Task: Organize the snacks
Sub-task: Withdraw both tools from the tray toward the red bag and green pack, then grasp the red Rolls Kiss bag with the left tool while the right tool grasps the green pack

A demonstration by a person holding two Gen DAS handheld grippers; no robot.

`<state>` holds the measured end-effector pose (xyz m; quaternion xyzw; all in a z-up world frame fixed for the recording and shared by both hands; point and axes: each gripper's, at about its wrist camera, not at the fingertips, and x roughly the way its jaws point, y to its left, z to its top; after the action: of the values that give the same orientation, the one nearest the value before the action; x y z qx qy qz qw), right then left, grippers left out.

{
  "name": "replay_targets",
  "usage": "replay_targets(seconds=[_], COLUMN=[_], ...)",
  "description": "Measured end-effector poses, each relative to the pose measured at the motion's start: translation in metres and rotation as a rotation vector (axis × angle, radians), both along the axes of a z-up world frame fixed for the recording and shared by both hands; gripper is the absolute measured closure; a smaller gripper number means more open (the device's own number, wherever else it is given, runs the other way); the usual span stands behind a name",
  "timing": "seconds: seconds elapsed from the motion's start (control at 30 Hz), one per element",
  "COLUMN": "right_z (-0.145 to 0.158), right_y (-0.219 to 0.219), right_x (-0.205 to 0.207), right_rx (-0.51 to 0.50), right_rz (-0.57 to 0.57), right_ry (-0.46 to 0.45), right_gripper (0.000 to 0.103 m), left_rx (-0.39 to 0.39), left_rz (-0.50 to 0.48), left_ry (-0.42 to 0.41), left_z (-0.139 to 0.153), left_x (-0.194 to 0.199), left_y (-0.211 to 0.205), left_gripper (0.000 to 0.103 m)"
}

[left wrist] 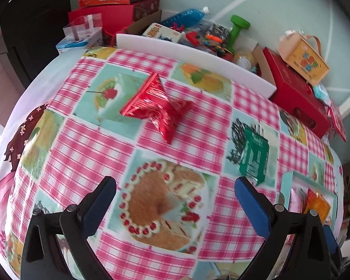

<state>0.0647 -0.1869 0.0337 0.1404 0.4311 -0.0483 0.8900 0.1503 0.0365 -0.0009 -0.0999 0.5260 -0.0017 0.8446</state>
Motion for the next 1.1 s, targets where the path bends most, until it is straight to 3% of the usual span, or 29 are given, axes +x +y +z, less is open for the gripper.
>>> replay_targets(seconds=[0.23,0.43,0.87,0.97,1.1], right_z=[0.002,0.012,0.017,0.017,0.01], right_y=[0.024,0.026,0.037,0.043,0.05], right_x=[0.007,0.003,0.006,0.013,0.032], right_rx=[-0.048,-0.126,-0.065,-0.026,0.0], right_rz=[0.05,0.028,0.083,0.106,0.133], right_ry=[-0.031,-0.085,-0.111,-0.103,-0.057], right_gripper=[0.0,0.0,0.001,0.005,0.018], left_rx=[-0.037,-0.058,-0.073,-0.087,-0.128], left_rz=[0.022,0.054,0.117,0.13,0.131], left_ry=[-0.01,-0.024,-0.073,-0.066,-0.062], left_z=[-0.003,-0.002,0.001,-0.002,-0.003], left_x=[0.006,0.006,0.009,0.013,0.024], left_y=[0.012,0.021,0.039,0.041,0.043], left_gripper=[0.002,0.002,0.002,0.002,0.002])
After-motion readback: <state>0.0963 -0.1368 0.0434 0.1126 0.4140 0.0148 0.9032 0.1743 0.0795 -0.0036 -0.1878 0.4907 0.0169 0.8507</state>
